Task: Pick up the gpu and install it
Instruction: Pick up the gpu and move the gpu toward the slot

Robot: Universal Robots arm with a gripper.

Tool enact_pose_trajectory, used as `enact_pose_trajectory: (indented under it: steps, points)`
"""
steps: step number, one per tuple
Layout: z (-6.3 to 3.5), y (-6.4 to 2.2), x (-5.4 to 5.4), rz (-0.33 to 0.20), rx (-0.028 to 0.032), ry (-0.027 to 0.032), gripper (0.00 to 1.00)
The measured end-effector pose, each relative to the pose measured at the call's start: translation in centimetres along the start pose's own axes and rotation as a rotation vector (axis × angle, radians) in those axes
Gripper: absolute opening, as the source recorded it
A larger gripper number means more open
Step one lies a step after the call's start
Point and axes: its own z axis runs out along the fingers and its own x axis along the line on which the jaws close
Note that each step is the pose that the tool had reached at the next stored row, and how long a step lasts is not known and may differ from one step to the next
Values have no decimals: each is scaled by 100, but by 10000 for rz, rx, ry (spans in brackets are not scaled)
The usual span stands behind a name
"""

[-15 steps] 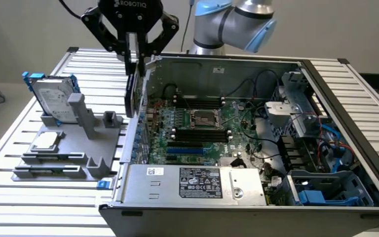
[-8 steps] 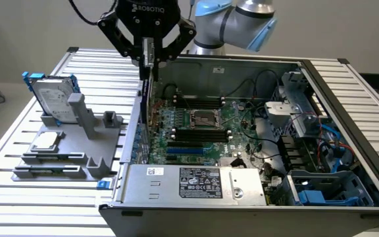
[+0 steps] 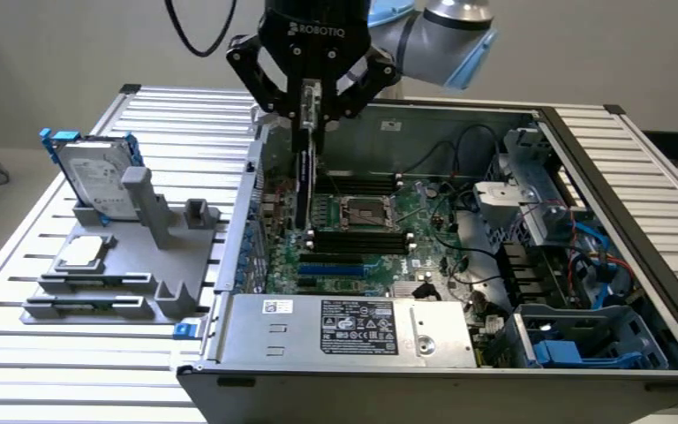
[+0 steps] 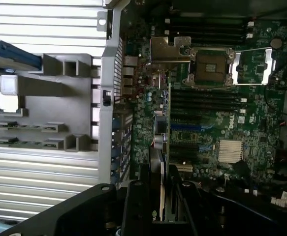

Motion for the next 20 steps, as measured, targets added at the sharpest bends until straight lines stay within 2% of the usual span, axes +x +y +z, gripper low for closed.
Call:
enact_pose_trajectory:
  steps: [11,16,20]
  points:
    - [141,-3,-510,1,12,1,26]
    - [216,41,-743,3,13,1,26]
    - [263,93,-846,1,13,1,26]
